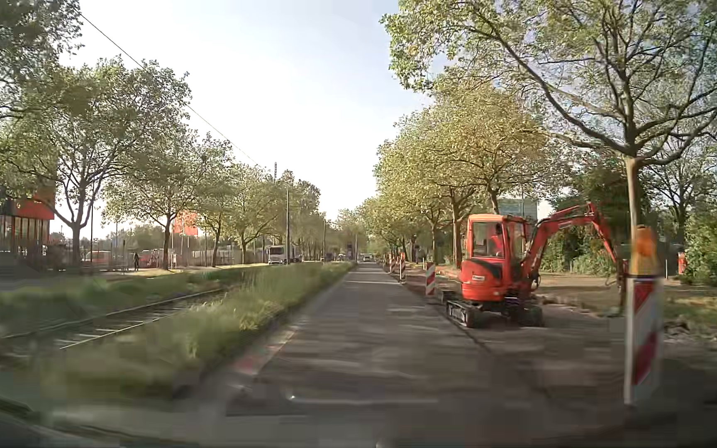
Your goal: Follow the waypoints while adhering to traffic rules and regulations
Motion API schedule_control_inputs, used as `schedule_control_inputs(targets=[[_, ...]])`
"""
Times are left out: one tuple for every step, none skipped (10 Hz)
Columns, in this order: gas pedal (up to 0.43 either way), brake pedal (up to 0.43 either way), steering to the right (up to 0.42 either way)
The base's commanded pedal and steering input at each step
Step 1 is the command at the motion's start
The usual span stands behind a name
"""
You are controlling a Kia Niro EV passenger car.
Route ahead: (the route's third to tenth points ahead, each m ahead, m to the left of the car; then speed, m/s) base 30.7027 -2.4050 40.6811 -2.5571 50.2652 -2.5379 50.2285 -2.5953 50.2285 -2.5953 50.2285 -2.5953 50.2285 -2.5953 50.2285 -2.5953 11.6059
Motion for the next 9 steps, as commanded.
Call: schedule_control_inputs(targets=[[0.0, 0.11, -0.001], [0.0, 0.11, -0.001], [0.0, 0.11, -0.001], [0.0, 0.11, -0.001], [0.0, 0.11, -0.001], [0.0, 0.116, -0.001], [0.0, 0.128, -0.001], [0.0, 0.134, -0.001], [0.0, 0.14, -0.001]])
